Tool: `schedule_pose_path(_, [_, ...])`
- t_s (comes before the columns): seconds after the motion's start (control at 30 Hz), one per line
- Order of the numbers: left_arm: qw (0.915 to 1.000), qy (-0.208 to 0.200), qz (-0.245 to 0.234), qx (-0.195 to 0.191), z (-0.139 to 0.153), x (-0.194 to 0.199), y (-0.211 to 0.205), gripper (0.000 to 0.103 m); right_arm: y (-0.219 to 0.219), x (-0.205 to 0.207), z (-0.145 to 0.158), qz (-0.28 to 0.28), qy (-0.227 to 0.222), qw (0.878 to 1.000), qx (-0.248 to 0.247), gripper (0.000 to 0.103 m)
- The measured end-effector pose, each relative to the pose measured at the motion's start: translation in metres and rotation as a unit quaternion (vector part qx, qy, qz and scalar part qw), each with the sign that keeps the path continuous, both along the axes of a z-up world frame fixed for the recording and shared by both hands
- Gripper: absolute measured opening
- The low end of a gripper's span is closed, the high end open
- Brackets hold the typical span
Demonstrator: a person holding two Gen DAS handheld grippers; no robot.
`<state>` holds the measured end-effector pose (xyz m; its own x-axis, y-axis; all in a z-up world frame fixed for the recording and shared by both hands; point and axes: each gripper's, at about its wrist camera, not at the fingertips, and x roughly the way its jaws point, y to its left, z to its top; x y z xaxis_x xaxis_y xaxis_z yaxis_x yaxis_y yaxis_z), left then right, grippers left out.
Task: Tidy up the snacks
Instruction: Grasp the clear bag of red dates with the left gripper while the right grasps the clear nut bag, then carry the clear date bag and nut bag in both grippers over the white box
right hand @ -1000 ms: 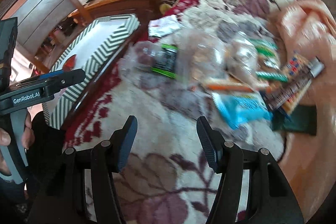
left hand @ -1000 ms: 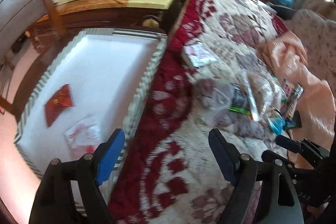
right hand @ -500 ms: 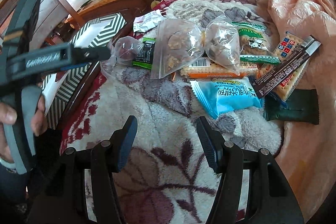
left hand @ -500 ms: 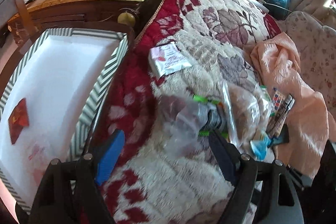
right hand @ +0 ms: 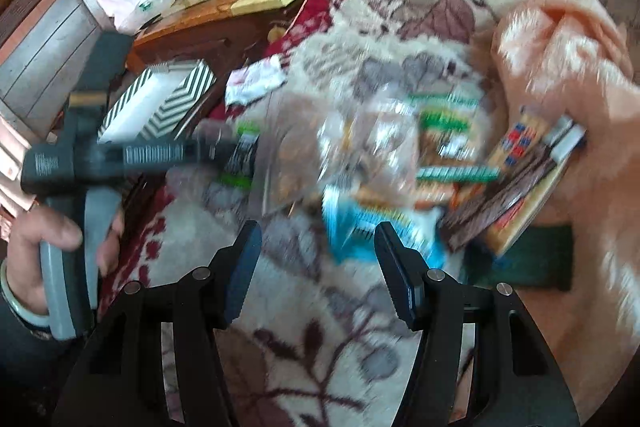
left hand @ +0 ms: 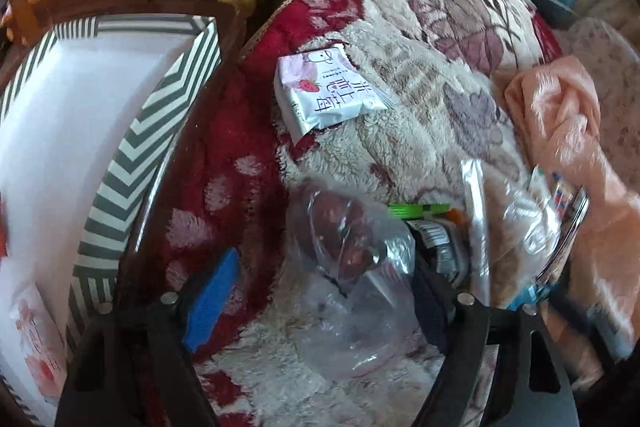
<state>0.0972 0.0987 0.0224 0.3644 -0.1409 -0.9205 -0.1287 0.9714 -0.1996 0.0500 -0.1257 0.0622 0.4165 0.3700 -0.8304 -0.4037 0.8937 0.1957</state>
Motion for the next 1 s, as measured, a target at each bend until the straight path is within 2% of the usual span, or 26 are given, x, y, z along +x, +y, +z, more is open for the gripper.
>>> schedule_pose_path(0.07, [1.0000,0.001,-0.004,0.001,0.001,0.001,-0.001,0.082,-0.002,0.009,0.004,-0.004,-0.006,1.000,-0.002,0.067])
schedule_pose_path(0.17, [1.0000,0.000,-0.001,-0.001,0.002,0.005,0.000,0.082,-0.007,0.026,0.008,-0.031,-0.011,0.999,-0.001,0.068])
schedule_pose_path(0.3, [0.9999,-0.002,-0.004,0.016,0.000,0.008,-0.004,0.082,-0.011,0.048,0.011,-0.075,-0.011,0.997,0.026,0.075])
schedule_pose_path(0.33, [0.9998,-0.003,-0.004,0.020,0.000,0.009,-0.006,0.083,-0.006,0.053,0.008,-0.074,-0.007,0.997,0.020,0.081])
schedule_pose_path(0.47, [0.9997,-0.002,0.004,0.023,-0.004,0.011,-0.004,0.087,0.021,0.062,-0.010,-0.033,0.012,0.999,-0.010,0.081])
schedule_pose_path(0.53, [0.9997,-0.001,0.001,0.025,-0.006,0.010,-0.005,0.087,0.029,0.059,-0.020,-0.007,0.003,1.000,-0.020,0.081])
schedule_pose_path(0.6, [0.9992,-0.005,-0.012,0.038,-0.006,0.009,-0.009,0.085,0.026,0.057,-0.025,0.006,-0.004,1.000,-0.011,0.081])
schedule_pose_path(0.63, [0.9988,-0.008,-0.018,0.046,-0.007,0.008,-0.012,0.079,0.023,0.057,-0.026,0.009,-0.005,1.000,-0.005,0.080])
schedule_pose_path(0.67, [0.9984,-0.010,-0.027,0.049,-0.007,0.008,-0.014,0.070,0.021,0.055,-0.026,0.015,-0.010,1.000,-0.003,0.075])
schedule_pose_path(0.7, [0.9980,-0.013,-0.032,0.054,-0.006,0.007,-0.016,0.067,0.019,0.054,-0.025,0.022,-0.012,1.000,-0.007,0.072])
schedule_pose_path(0.73, [0.9975,-0.019,-0.038,0.056,-0.005,0.006,-0.018,0.050,0.018,0.053,-0.024,0.030,-0.009,0.999,-0.006,0.065])
schedule_pose_path(0.77, [0.9973,-0.025,-0.044,0.053,-0.004,0.005,-0.019,0.040,0.017,0.051,-0.023,0.035,-0.006,0.999,-0.004,0.060])
schedule_pose_path(0.87, [0.9973,-0.029,-0.048,0.046,0.000,0.000,-0.017,0.037,0.019,0.041,-0.018,0.049,-0.016,0.998,-0.018,0.053])
schedule_pose_path(1.0, [0.9978,-0.041,-0.041,0.031,0.010,-0.012,-0.009,0.036,0.019,0.029,-0.013,0.052,-0.027,0.998,-0.021,0.049])
